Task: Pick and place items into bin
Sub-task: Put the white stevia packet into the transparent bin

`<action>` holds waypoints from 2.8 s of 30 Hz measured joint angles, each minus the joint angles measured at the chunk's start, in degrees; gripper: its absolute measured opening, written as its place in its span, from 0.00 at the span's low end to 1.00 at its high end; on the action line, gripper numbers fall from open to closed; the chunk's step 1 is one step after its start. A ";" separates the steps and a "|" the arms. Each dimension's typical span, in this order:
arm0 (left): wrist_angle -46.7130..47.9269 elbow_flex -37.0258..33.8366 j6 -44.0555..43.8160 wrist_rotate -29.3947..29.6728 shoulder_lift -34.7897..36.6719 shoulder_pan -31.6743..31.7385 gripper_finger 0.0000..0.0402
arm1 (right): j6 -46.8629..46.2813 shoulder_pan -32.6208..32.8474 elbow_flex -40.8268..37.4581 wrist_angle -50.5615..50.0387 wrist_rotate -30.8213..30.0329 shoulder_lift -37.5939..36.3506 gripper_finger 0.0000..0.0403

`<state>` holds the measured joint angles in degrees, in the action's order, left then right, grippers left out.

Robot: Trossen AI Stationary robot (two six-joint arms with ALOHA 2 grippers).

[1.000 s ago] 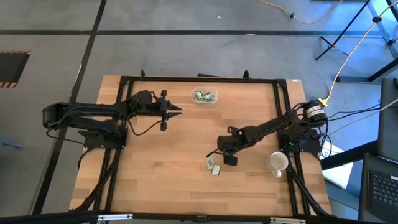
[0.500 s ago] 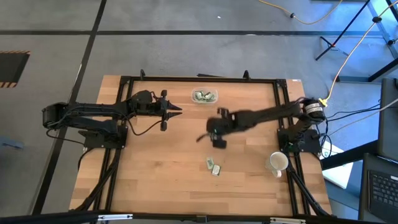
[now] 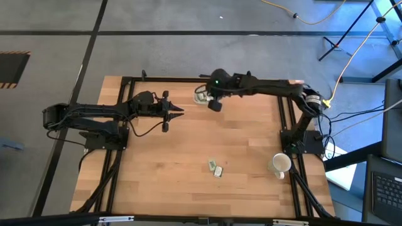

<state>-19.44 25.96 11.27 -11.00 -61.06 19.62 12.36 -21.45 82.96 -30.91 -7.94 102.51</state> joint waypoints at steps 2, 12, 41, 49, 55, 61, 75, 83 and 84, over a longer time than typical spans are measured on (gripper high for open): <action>0.00 0.00 0.00 -0.01 0.00 -0.02 0.18 | 0.28 -1.64 0.00 1.31 1.96 2.31 0.00; 0.00 0.00 0.00 0.00 0.00 0.00 0.17 | 1.03 -6.35 -0.04 4.68 2.02 12.11 0.00; 0.05 0.02 0.02 -0.02 0.00 -0.02 0.17 | -1.25 4.12 0.00 -10.63 13.45 0.50 0.32; 0.04 0.00 0.00 -0.11 0.00 0.00 0.17 | -6.30 22.38 -2.62 -8.89 9.51 0.43 0.32; 0.25 0.00 -0.02 -0.57 0.00 -0.02 0.18 | -12.52 31.36 -8.56 -2.92 2.95 0.43 0.29; 0.17 0.00 -0.02 -0.57 0.00 -0.02 0.18 | -15.27 35.48 -16.20 8.43 3.02 0.45 0.26; 0.04 0.00 -0.11 -0.50 0.00 -0.02 0.17 | -14.86 36.98 -22.67 18.04 2.88 2.14 0.26; 0.07 0.00 -0.20 -0.50 0.00 -0.02 0.17 | -15.77 37.41 -22.42 19.85 3.32 7.12 0.26; 0.09 0.00 -0.20 -0.50 0.00 -0.02 0.17 | -15.94 37.41 -22.39 19.87 3.30 7.39 0.26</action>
<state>-19.35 25.96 11.07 -11.50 -61.06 19.59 -3.57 15.97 60.57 -11.04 -4.64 109.90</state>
